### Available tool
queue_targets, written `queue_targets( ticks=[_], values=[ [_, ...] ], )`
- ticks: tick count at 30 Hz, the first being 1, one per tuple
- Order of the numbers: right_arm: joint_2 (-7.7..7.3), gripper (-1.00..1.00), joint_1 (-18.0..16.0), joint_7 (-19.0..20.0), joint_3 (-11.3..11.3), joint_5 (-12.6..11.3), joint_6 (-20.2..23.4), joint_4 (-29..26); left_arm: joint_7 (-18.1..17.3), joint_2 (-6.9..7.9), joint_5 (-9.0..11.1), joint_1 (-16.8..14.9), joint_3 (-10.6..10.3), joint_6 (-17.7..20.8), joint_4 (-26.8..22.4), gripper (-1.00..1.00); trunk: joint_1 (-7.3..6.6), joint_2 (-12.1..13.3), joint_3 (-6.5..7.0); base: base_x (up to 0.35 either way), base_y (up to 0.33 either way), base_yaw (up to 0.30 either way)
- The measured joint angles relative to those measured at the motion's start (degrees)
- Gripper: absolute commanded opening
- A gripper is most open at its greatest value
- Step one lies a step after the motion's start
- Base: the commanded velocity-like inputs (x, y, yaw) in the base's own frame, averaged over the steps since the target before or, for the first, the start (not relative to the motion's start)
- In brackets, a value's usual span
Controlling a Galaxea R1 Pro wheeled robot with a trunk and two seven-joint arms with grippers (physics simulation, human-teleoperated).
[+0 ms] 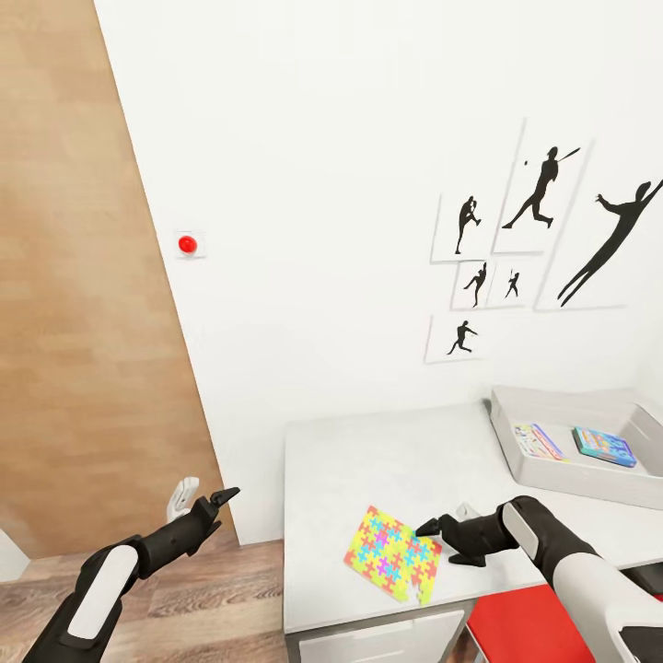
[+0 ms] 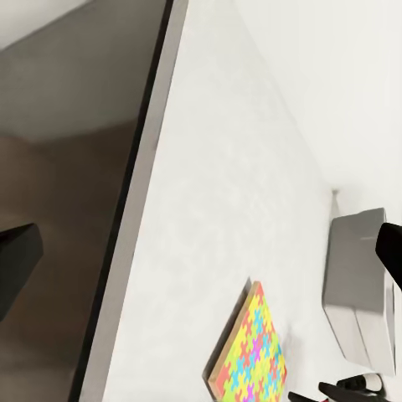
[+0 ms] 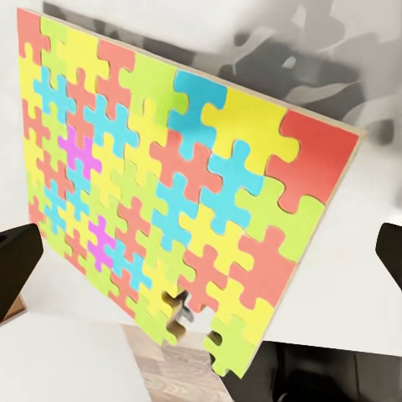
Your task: Put all the toys in the child's room - the three board games (two on the bed and one on the table), the two jigsaw puzzles on the table, and the tennis ball on the table - inside the toy box on the table in the child's room.
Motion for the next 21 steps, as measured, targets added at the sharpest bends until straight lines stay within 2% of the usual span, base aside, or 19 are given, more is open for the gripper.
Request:
queue_targets(
  ticks=[10,21],
  values=[
    [0.05,1.0,0.0,-0.2,0.1,0.1,0.0,0.0,0.0,0.0,0.0,0.0,0.0,0.0,0.0,1.0,0.0,0.0,0.0,0.0,0.0,0.057],
    [0.07,1.0,0.0,0.1,0.2,0.1,0.4,0.1,0.0,0.01,0.0,0.0,0.0,0.0,0.0,1.0,0.0,0.0,0.0,0.0,0.0,0.228]
  ],
)
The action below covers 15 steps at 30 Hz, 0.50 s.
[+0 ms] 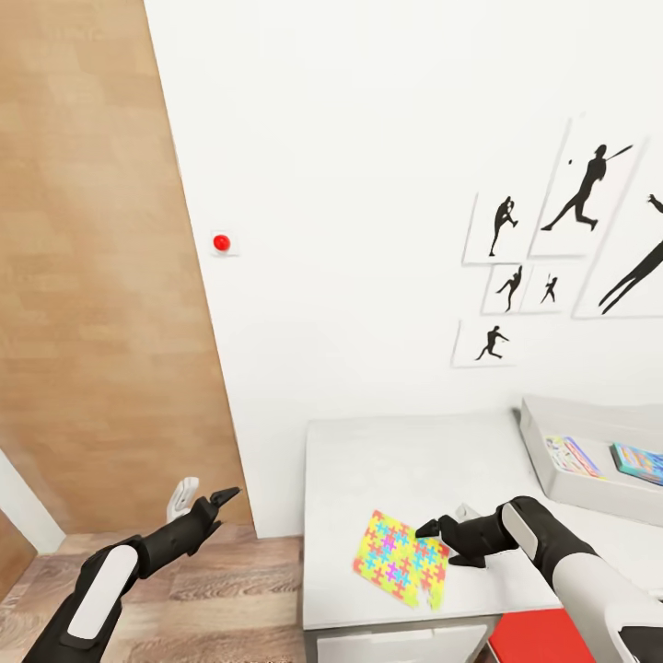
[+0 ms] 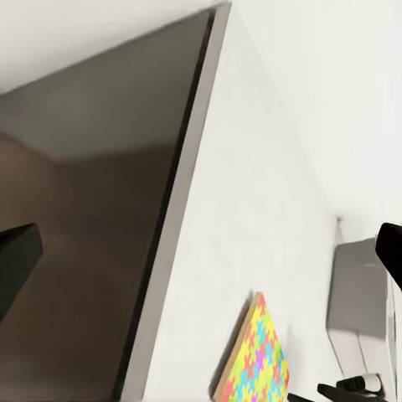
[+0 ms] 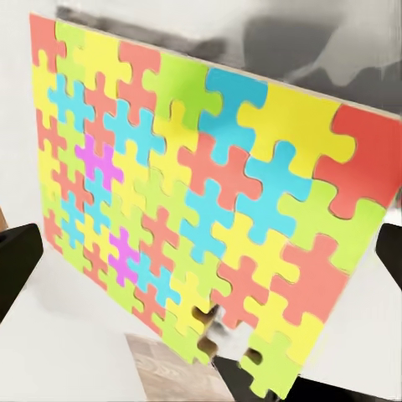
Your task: Put all the toys in the child's room - the three board games (two on the bed and one on the table), the two jigsaw puzzles on the table, and the tennis ball on the table - inside the toy box on the table in the child's room.
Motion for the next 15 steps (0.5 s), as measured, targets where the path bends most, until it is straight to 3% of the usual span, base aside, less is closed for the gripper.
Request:
queue_targets(
  ticks=[10,15],
  values=[
    [0.0,1.0,0.0,0.2,0.0,0.0,0.2,0.0,0.0,0.0,0.0,0.0,0.0,0.0,0.0,1.0,0.0,0.0,0.0,0.0,0.0,0.27],
    [-0.01,1.0,0.0,0.2,0.0,-0.1,0.2,0.0,0.0,-0.01,0.0,0.0,0.0,0.0,0.0,1.0,0.0,0.0,0.0,0.0,0.0,0.129]
  ],
)
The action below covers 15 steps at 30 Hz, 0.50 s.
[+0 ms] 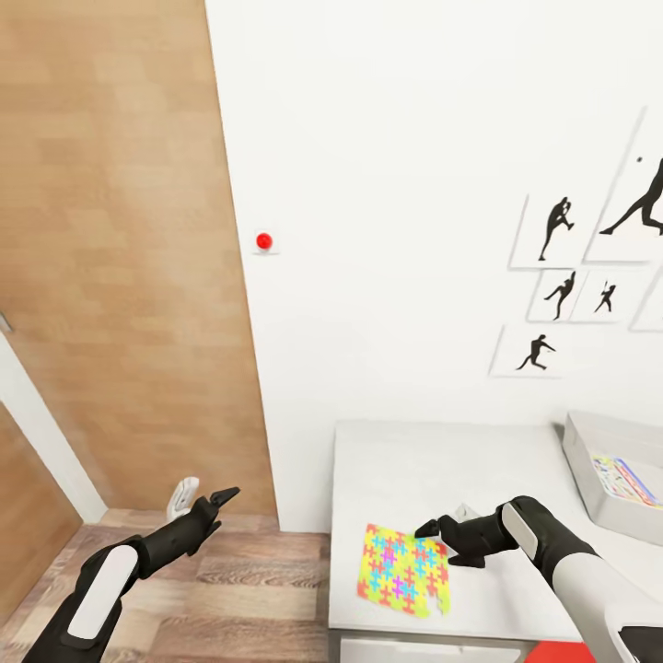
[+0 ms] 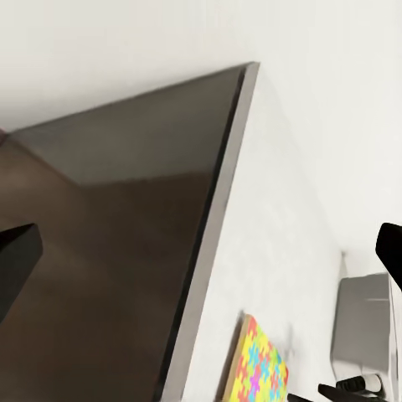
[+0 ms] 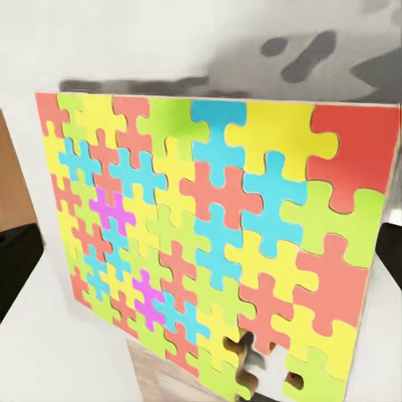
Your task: Put all the toys in the child's room - the three board games (two on the bed and one on the table), the two jigsaw puzzles on the table, and the tennis ball on the table - inside the toy box on the table in the child's room.
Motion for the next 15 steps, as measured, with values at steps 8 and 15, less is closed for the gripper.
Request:
queue_targets(
  ticks=[8,15],
  values=[
    [0.0,1.0,0.0,0.0,0.0,0.0,0.0,0.0,0.0,0.0,0.0,0.0,0.0,0.0,0.0,1.0,0.0,0.0,0.0,0.0,0.0,0.042],
    [-0.02,1.0,0.0,0.0,0.0,0.0,0.0,0.0,0.0,0.0,0.0,0.0,0.0,0.0,0.0,1.0,0.0,0.0,0.0,0.0,0.0,0.01]
  ],
)
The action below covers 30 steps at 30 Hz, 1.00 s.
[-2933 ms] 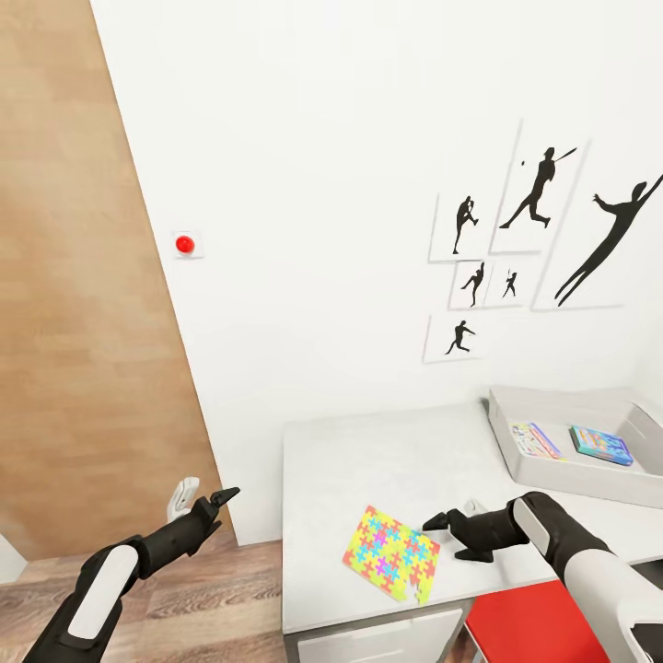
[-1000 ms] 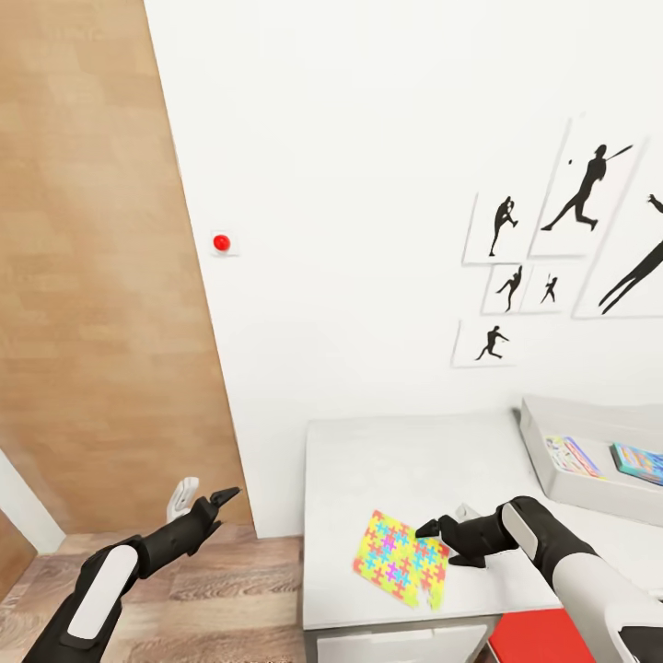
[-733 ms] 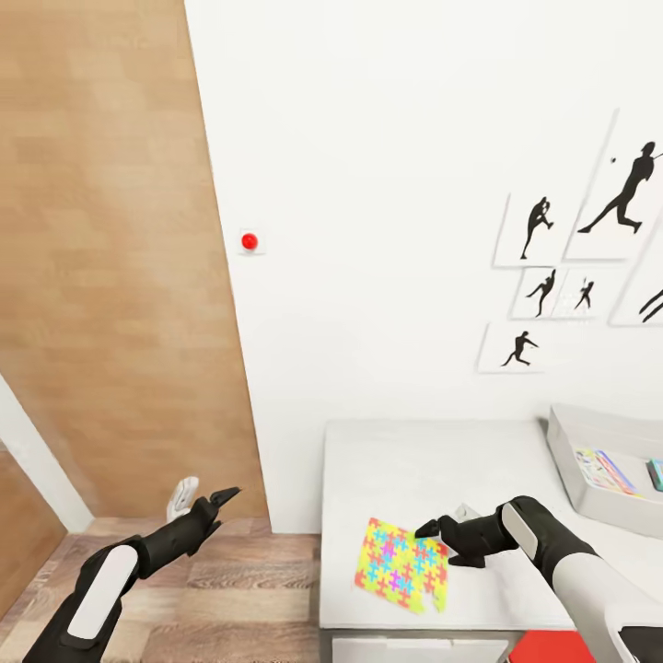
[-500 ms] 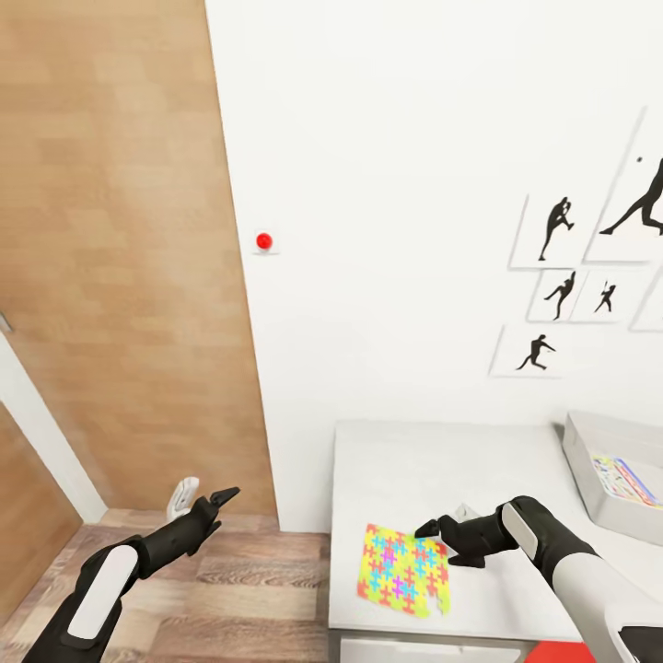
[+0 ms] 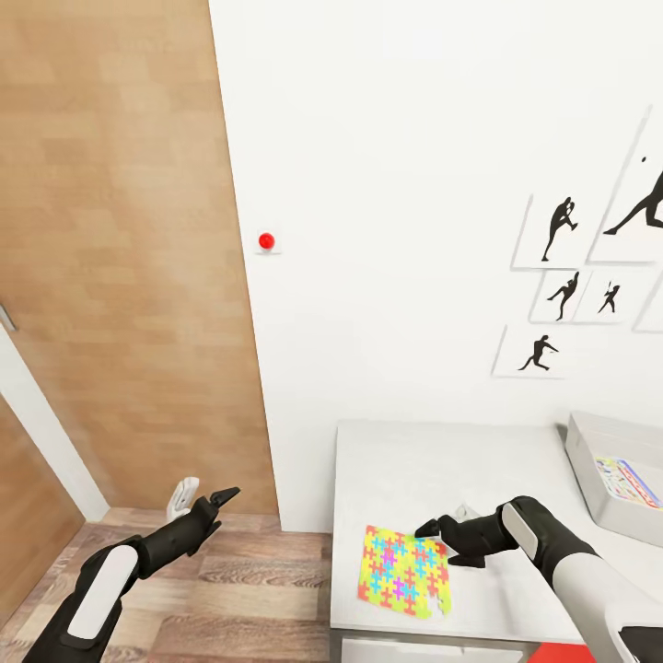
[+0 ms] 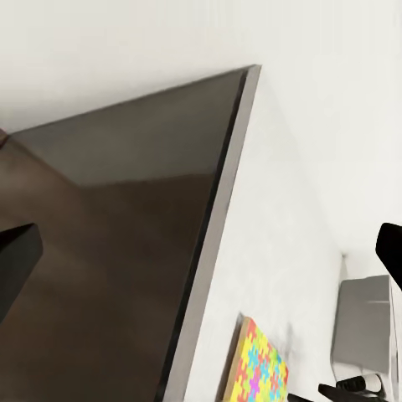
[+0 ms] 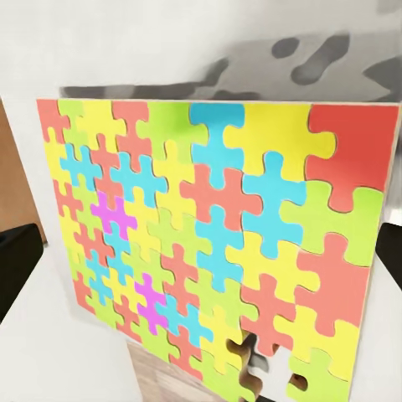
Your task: Put all the toys in the child's room - the three board games (two on the bed and one on the table), the two jigsaw puzzles on the table, and the tennis ball on the table - inside the toy box on the table in the child's room.
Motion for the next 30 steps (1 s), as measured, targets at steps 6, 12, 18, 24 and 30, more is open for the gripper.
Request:
queue_targets(
  ticks=[6,12,18,24,30],
  values=[
    [0.01,1.0,0.0,0.0,0.0,0.0,0.0,0.0,0.0,0.0,0.0,0.0,0.0,0.0,0.0,1.0,0.0,0.0,0.0,0.0,0.0,0.003],
    [-0.03,1.0,0.0,-0.1,0.0,0.0,0.0,0.0,0.0,0.0,0.1,0.0,0.0,0.0,0.0,1.0,0.0,0.0,0.0,-0.002,0.0,0.001],
    [-0.04,1.0,0.0,0.0,0.0,0.0,0.0,-0.1,-0.1,-0.03,0.2,-0.1,-0.1,0.1,0.0,1.0,0.02,0.0,0.0,-0.117,0.018,0.0],
    [-0.01,1.0,0.0,-0.1,0.1,0.0,0.0,-0.1,-0.1,0.02,0.2,0.0,0.0,0.1,0.0,1.0,0.01,0.0,0.0,-0.149,0.048,0.012],
    [0.02,1.0,0.0,-0.1,0.2,0.1,-0.1,-0.1,-0.1,0.01,0.2,0.0,0.0,0.1,0.0,1.0,0.0,0.0,0.0,-0.051,0.017,0.163]
  ],
)
